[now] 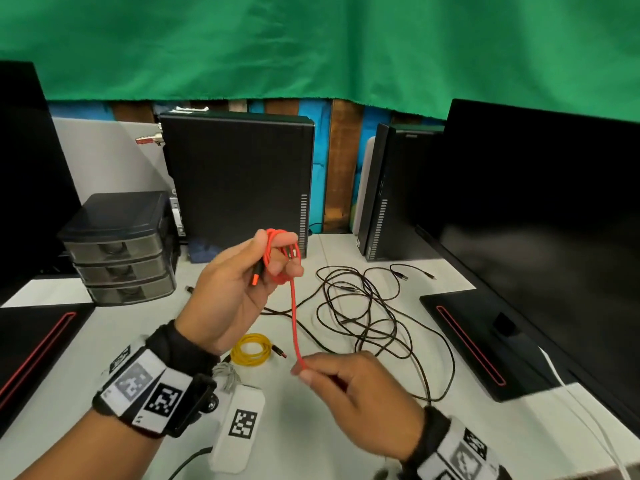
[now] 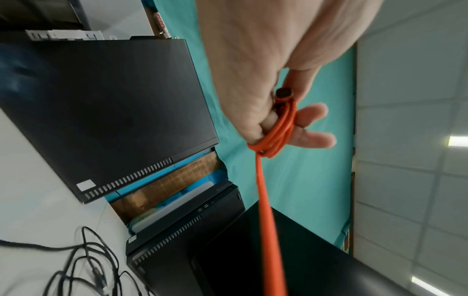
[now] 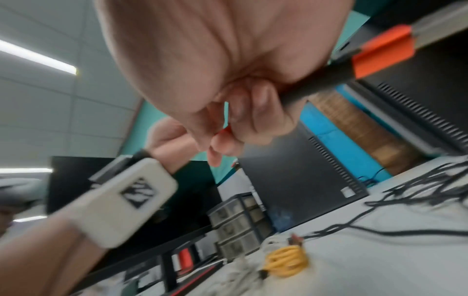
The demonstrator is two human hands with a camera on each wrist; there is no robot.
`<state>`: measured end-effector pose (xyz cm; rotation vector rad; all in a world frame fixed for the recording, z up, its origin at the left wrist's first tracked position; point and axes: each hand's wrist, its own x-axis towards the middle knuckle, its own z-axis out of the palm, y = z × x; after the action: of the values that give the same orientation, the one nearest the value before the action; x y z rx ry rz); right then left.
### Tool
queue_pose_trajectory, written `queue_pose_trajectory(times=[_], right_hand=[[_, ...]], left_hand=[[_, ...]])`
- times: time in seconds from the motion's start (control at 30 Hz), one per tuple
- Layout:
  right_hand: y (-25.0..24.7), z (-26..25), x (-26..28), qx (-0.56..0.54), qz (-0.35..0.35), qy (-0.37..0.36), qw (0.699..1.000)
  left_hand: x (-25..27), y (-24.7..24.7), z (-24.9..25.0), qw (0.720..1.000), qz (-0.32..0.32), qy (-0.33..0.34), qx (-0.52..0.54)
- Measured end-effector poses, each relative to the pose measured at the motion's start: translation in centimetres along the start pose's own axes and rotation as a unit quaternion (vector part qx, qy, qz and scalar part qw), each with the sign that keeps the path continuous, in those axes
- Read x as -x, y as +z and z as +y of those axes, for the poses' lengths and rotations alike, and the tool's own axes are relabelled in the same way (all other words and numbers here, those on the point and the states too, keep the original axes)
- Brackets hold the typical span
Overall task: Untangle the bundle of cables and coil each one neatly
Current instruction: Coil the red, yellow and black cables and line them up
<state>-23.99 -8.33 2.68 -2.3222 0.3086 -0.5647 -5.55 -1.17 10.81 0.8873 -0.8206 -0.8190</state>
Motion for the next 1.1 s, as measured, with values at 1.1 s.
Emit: queue_pose_trajectory(times=[1.1], right_hand=[[-5.8, -1.9, -0.8, -0.179, 0.208, 0.089, 0.958]], left_hand=[[2.7, 2.9, -3.6, 0.967, -0.122, -0.003, -0.224]])
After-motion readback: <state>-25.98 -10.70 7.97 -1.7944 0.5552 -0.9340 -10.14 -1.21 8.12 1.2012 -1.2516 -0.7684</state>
